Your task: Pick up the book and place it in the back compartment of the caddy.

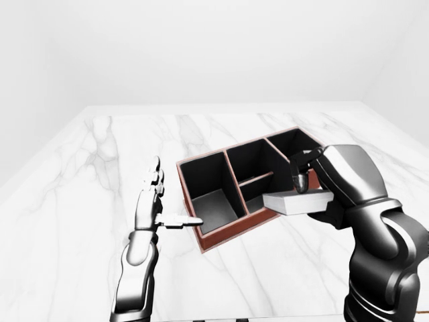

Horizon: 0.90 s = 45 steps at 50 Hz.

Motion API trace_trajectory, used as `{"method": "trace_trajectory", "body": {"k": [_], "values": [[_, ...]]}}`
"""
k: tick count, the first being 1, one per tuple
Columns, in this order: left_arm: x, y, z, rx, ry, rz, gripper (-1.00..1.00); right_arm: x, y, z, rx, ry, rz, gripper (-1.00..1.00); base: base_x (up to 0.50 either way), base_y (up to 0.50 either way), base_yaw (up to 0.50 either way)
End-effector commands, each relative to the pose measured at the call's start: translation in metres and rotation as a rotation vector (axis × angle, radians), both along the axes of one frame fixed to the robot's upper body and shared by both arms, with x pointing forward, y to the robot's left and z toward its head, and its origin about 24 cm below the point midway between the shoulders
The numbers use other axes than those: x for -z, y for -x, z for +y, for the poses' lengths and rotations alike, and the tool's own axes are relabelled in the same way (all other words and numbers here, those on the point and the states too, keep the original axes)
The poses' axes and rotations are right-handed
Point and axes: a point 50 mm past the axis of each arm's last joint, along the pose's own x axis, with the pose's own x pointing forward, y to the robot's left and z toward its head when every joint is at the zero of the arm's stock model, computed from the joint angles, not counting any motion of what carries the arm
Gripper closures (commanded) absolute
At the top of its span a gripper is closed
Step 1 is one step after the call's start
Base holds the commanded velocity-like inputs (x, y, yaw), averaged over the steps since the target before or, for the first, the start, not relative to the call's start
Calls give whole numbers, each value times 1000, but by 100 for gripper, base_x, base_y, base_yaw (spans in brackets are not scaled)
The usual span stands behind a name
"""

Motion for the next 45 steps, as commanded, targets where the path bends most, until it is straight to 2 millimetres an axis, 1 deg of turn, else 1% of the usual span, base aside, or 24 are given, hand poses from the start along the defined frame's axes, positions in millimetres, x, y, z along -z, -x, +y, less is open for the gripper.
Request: {"method": "trace_trajectory", "body": {"k": [1, 10, 19, 27, 41, 45], "values": [[0, 0, 0, 1, 0, 0, -100, -4, -4, 6, -15, 5, -16, 100, 0, 0, 0], [1, -1, 0, 0, 0, 3, -100, -9, -9, 13, -33, 14, -34, 100, 0, 0, 0], [0, 0, 0, -1, -1, 2, -100, -6, -12, 19, -48, 15, -22, 100, 0, 0, 0], [-1, 1, 0, 0, -2, -6, -100, -8, -15, 20, -48, 18, -26, 100, 0, 0, 0], [0, 0, 0, 0, -3, -1, -100, -2, -22, 25, -61, 18, 12, 100, 0, 0, 0], [0, 0, 0, -1, -3, 2, -100, -3, -25, 25, -62, 19, 13, 100, 0, 0, 0]]}}
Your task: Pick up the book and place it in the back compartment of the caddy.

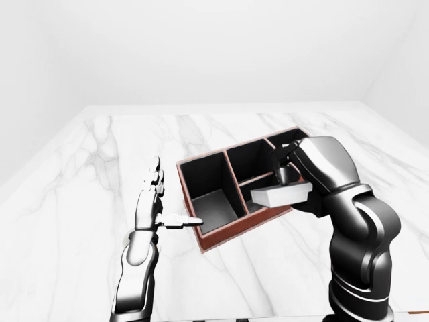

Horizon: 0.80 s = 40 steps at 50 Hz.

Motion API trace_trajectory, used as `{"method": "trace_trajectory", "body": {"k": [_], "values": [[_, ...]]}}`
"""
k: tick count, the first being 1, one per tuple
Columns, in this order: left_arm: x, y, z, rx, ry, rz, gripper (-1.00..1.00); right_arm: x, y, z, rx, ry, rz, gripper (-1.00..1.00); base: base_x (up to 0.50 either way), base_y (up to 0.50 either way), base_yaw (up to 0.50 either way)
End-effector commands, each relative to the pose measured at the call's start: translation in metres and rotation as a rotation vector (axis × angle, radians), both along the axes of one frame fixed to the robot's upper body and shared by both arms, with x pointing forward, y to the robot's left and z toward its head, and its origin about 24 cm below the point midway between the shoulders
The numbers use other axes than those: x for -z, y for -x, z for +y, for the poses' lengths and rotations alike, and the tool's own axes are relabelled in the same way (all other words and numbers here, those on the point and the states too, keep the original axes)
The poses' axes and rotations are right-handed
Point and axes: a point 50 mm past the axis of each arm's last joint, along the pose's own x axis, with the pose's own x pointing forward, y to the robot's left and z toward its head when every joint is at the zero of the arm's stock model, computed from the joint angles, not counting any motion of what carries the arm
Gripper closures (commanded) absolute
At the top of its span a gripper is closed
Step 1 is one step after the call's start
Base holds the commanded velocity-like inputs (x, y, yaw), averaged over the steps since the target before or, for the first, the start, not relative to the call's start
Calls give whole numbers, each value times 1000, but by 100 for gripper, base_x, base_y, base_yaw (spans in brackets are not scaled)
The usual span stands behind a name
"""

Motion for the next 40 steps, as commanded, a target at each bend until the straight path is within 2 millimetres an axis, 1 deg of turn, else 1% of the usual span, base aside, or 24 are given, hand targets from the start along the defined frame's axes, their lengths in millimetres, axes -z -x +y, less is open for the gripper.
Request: {"method": "trace_trajectory", "body": {"k": [1, 11, 22, 27, 34, 40], "values": [[1, 0, 0, 0, -1, 5, -100, -2, -6, 1, -1, 3, 0, 100, 0, 0, 0], [1, 0, 0, -1, 0, 4, -100, -1, -11, 6, -26, -3, 17, 100, 0, 0, 0], [0, 0, 0, 0, -1, 1, -100, -2, -19, 5, -35, 2, 27, 100, 0, 0, 0], [0, -1, 0, -1, -1, 2, -100, 0, -25, 4, -49, 18, 45, 100, 0, 0, 0], [2, -1, 0, -2, -2, 8, -100, -6, -32, 4, -54, 21, 38, 100, 0, 0, 0], [2, -1, 0, -2, -2, 9, -100, -5, -36, 3, -56, 33, 48, 100, 0, 0, 0]]}}
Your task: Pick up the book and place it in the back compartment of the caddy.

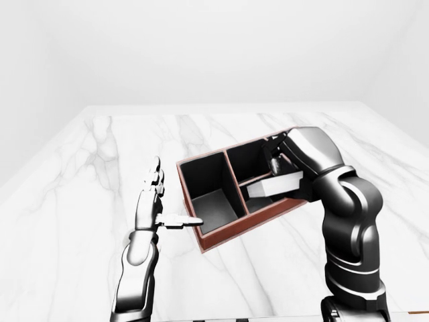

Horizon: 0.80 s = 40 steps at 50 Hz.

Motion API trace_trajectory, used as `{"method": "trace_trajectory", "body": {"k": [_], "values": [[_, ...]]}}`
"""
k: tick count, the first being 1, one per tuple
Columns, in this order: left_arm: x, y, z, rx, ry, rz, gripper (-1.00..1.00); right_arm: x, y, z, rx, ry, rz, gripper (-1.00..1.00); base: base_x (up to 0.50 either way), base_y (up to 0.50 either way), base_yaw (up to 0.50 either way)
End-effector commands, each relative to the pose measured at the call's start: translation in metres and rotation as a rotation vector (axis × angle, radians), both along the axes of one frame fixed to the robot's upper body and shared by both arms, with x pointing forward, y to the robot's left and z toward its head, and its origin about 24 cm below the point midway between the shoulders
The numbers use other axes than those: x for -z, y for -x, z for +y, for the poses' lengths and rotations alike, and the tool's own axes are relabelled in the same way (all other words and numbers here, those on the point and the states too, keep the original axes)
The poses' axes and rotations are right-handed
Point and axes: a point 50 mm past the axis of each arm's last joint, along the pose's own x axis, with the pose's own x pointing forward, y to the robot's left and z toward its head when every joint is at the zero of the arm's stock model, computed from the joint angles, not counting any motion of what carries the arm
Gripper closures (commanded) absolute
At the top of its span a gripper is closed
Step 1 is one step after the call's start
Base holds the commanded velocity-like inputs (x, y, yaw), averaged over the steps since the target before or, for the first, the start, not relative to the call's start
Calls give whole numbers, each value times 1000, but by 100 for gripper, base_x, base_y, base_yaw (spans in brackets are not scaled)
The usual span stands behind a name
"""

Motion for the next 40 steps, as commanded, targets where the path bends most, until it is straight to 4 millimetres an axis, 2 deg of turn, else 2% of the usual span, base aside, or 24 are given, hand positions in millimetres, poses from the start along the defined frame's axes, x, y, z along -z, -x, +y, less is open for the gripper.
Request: {"method": "trace_trajectory", "body": {"k": [1, 21, 40], "values": [[1, 0, 0, -1, 0, 4, -100, -4, -7, -1, -9, 21, -3, 100, 0, 0, 0], [1, 0, 0, -1, -3, 6, -100, 7, -15, 7, -37, 47, 41, 100, 0, 0, 0], [2, 0, 0, -5, -6, 8, -100, 19, -31, 9, -45, 78, 118, 100, 0, 0, 0]]}}
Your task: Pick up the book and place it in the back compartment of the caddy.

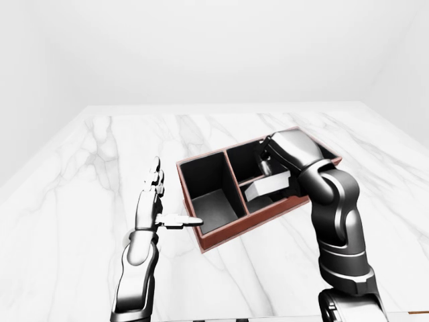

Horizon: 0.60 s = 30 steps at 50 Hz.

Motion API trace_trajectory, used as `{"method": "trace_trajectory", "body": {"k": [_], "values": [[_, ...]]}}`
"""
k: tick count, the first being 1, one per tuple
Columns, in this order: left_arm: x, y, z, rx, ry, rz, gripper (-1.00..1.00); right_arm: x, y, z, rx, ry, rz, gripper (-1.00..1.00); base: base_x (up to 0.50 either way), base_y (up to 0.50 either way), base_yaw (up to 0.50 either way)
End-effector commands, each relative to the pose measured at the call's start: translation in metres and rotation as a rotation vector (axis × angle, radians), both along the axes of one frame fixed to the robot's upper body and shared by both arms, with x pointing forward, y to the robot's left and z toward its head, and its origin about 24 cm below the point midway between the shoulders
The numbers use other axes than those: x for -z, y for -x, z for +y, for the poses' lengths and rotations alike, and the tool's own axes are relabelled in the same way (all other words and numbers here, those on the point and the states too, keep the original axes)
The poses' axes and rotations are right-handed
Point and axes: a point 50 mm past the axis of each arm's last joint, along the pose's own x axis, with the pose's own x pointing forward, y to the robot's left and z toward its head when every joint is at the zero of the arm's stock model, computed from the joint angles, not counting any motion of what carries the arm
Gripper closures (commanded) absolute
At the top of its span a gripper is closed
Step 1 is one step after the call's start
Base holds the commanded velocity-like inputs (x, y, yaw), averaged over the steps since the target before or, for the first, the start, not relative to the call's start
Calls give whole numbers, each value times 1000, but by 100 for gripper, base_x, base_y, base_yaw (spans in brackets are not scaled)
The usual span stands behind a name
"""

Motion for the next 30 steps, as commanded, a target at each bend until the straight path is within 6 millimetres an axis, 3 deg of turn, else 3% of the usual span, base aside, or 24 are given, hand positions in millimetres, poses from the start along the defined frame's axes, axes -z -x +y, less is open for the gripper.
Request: {"method": "trace_trajectory", "body": {"k": [1, 30], "values": [[1, 0, 0, -2, -2, 4, -100, 3, -7, 1, -3, 14, 19, 100, 0, 0, 0], [3, 0, -1, -1, -6, 13, -100, 20, -31, -5, 14, 44, 120, 100, 0, 0, 0]]}}
